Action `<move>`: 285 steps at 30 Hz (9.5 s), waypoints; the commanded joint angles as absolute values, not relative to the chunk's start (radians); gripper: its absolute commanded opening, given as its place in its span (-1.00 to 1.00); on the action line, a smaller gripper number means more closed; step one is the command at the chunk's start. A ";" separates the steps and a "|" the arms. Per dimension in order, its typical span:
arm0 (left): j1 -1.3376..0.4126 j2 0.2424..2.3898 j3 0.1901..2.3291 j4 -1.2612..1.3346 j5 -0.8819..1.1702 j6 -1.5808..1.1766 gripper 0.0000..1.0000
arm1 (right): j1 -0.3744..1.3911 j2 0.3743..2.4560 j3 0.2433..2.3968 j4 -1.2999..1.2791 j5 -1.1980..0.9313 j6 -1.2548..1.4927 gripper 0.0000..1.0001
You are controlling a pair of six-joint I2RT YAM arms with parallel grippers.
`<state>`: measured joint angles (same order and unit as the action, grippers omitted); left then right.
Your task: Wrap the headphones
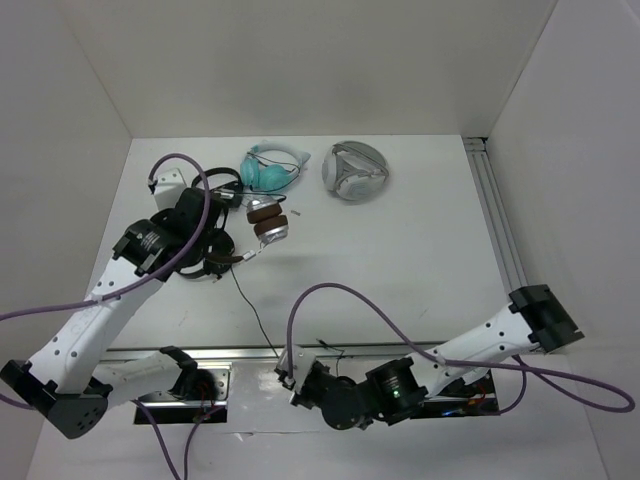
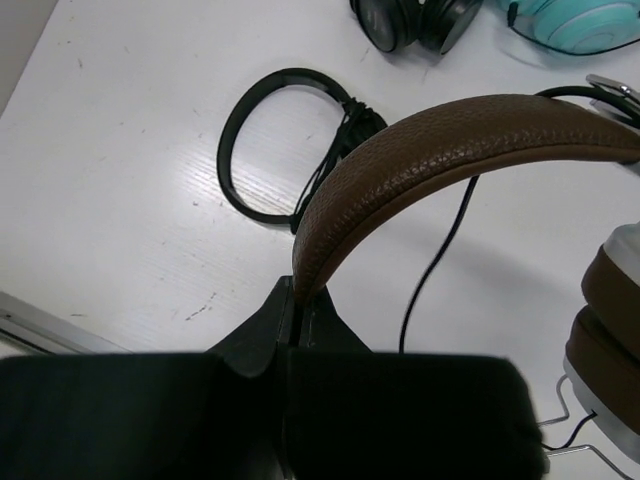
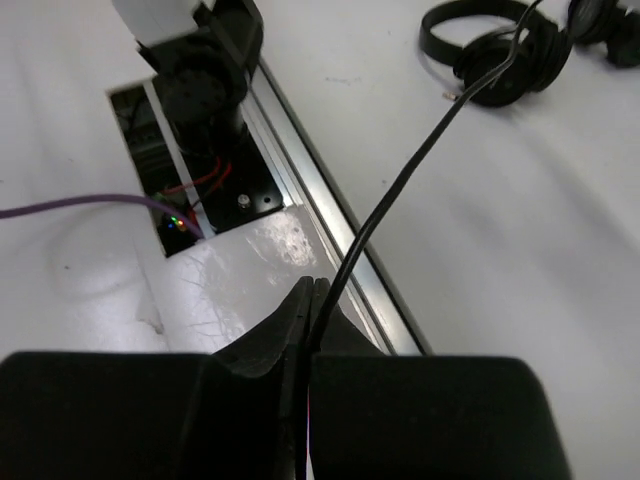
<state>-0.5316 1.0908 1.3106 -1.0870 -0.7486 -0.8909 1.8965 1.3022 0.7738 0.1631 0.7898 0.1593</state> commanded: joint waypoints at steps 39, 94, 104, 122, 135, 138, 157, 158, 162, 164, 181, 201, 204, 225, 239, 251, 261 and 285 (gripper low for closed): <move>-1.023 0.833 1.063 -0.923 -0.373 -0.565 -1.00 | 1.149 1.032 1.198 -0.238 0.596 -0.281 -1.00; -1.023 0.850 1.517 -0.900 -0.672 -0.899 -1.00 | 0.903 1.500 0.502 0.954 -0.321 0.261 -0.84; -0.988 1.020 1.624 -1.169 -0.929 -1.075 -1.00 | 1.272 1.356 0.436 0.778 0.213 0.202 -1.00; -0.746 1.126 1.408 -1.060 -0.745 -0.862 -1.00 | 1.852 1.321 0.977 -0.147 1.000 0.109 -1.00; -0.882 1.112 1.204 -0.933 -0.379 -0.434 -1.00 | 1.899 1.456 1.289 -0.822 1.140 0.113 -0.95; -0.913 1.089 1.178 -0.919 -0.246 -0.394 -1.00 | 1.908 1.445 1.289 -0.863 1.163 0.132 -0.87; -1.091 1.120 1.141 -0.919 -0.092 -0.374 -1.00 | 1.841 1.158 1.132 -0.775 1.209 0.038 -0.63; -1.091 1.108 1.141 -0.919 -0.080 -0.374 -1.00 | 1.827 1.144 1.120 -0.761 1.195 0.022 -0.61; -1.091 1.089 1.141 -0.919 -0.048 -0.365 -1.00 | 1.760 1.074 1.029 -0.651 1.134 -0.054 -0.60; -1.091 1.080 1.141 -0.910 -0.034 -0.354 -1.00 | 1.717 1.033 0.982 -0.574 1.098 -0.107 -0.58; -1.091 1.089 1.276 -0.920 -0.124 -0.411 -1.00 | 1.451 1.020 0.881 -0.394 0.774 -0.176 -0.16; -0.925 1.127 1.433 -0.954 -0.174 -0.511 -1.00 | 1.141 1.011 0.977 -0.443 0.358 -0.130 0.59; -0.818 1.103 1.433 -0.899 -0.077 -0.500 -1.00 | 1.109 1.002 0.988 -0.466 0.316 -0.130 0.59; -0.722 1.134 1.296 -0.802 0.202 -0.410 -1.00 | 1.003 0.948 1.008 -0.336 0.434 -0.155 0.11; -0.845 1.210 1.276 -0.822 0.124 -0.391 -1.00 | 0.973 0.982 1.048 -0.334 0.382 -0.207 -0.99; -0.899 1.201 1.338 -0.813 0.101 -0.391 -1.00 | 0.876 1.088 1.009 -0.301 0.262 -0.227 -0.92; -0.899 1.172 1.358 -0.860 0.049 -0.391 -1.00 | 0.851 1.078 0.937 -0.232 0.258 -0.227 -0.37; -0.851 1.229 1.474 -1.097 -0.143 -0.382 -1.00 | 0.735 1.186 0.853 -0.121 0.296 -0.180 0.10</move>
